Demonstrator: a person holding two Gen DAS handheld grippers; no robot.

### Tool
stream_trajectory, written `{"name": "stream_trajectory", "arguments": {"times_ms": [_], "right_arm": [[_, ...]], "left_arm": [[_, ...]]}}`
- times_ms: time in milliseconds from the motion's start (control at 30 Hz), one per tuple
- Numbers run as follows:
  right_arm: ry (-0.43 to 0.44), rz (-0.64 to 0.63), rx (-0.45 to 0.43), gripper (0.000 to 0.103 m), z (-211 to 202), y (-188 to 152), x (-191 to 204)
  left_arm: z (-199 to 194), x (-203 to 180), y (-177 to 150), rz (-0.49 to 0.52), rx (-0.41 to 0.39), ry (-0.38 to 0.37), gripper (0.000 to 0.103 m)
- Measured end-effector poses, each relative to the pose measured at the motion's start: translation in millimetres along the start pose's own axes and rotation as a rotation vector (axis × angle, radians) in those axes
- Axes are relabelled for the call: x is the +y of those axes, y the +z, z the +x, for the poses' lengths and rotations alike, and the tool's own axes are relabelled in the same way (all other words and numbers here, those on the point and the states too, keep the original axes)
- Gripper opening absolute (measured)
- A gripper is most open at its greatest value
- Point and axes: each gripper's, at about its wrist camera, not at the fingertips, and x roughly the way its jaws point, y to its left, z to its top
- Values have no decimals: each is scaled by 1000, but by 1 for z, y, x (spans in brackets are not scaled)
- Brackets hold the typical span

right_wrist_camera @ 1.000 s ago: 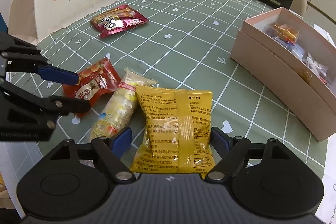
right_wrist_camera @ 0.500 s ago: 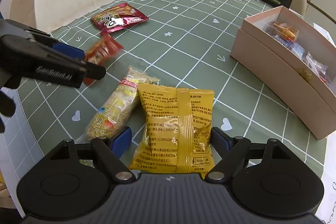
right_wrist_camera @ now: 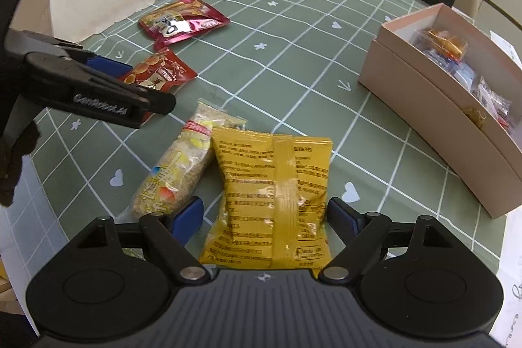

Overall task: Organize snacks
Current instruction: 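Grasp the red quail-egg bag with the left gripper while right holds the chip bag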

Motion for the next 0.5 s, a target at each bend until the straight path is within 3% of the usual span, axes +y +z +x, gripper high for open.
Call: {"name": "stream_trajectory", "arguments": {"times_ms": [100,200,300,500], "right_arm": [[-31,55,39,84,-1,2,-6],[-45,80,62,66,-8,0,-14],[-48,91,83,58,-14,-4,-24],[-54,93,61,56,-39,-25,-57]], "left_arm": [[-5,0,-7,2,-18,-27,77],[-14,-4,-16,-19,-15,-64,77],[-22,-14,-24,-49,8,-110,76],[-36,-53,-39,-139,53,-156,76]]}}
